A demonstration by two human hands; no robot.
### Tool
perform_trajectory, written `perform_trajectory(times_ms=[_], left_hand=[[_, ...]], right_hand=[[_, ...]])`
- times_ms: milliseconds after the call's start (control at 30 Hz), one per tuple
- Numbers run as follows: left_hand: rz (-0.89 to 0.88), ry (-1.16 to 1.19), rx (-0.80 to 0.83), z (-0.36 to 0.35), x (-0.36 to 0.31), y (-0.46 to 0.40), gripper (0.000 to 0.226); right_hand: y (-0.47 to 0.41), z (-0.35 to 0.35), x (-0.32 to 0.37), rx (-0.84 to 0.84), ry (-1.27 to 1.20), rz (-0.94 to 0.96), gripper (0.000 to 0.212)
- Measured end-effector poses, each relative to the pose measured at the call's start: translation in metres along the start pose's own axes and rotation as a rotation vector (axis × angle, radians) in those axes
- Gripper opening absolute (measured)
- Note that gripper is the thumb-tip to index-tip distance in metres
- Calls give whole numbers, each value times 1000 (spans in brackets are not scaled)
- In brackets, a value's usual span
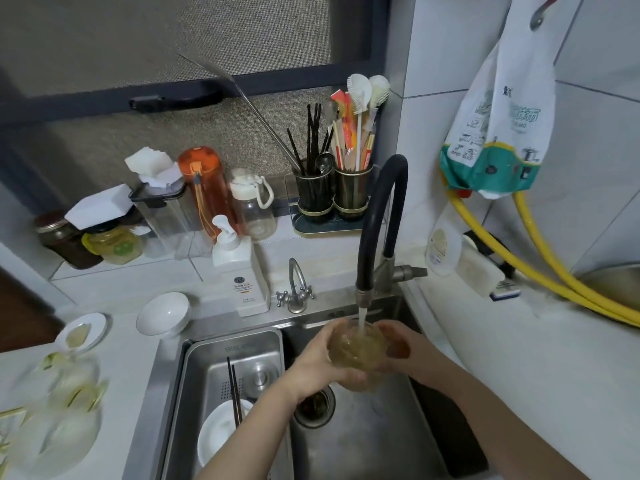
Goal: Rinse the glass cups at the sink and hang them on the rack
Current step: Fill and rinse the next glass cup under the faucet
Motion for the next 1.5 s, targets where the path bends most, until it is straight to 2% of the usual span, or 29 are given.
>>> perform_trajectory(times_ms=[133,233,333,467,600,700,800,933,1067,1100,1233,1333,1367,1467,1500], left_hand=[[-1,-20,-43,12,5,1,86],[51,75,-52,13,5,-5,94],[101,167,-35,1,8,-5,89],[178,244,-95,-3,21,-3,92],[242,272,-118,0,21,-7,87],[306,278,-130,-4,20,-10,99],[358,284,-116,-10,14,-10,74],[415,229,-109,-16,14,-17,75],[491,201,-135,-20,0,-25,51],[516,194,-142,-21,-2,-29,50],[546,204,-191,-20,-13,-36,67],[552,261,-233,-15,-17,-37,54],[546,284,-251,-13,-19,-38,55],[502,256,-313,-3,-17,-40,88],[478,231,-333,-1,-18,-39,84]], right_hand=[[-7,-7,10,35,-3,-9,58],[-16,-3,14,20,-15,-18,54],[-15,2,8,15,-7,-39,51],[-16,-1,4,20,-14,-108,36],[-22,-3,-1,-46,14,-173,43],[-25,1,-5,-67,29,-234,42],[-29,4,-11,-70,64,-305,47],[-33,5,-17,-92,109,-388,55],[-34,5,-14,-109,82,-456,70],[-35,6,-14,-108,72,-476,72],[-37,10,-5,-107,32,-526,65],[-40,9,2,-98,-36,-547,64],[-41,8,4,-92,-89,-545,61],[-46,1,7,-68,-293,-532,42],[-48,-2,7,-69,-338,-536,38]])
Point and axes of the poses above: each hand's wrist, its own y-axis away from the middle knuckle, its own z-axis out of the back of the hand, x = y × z, the point moved 3 cm from there along -y, towards the middle knuckle, and after that the axes turned 2 degrees about -z, right-handed, at the moved point
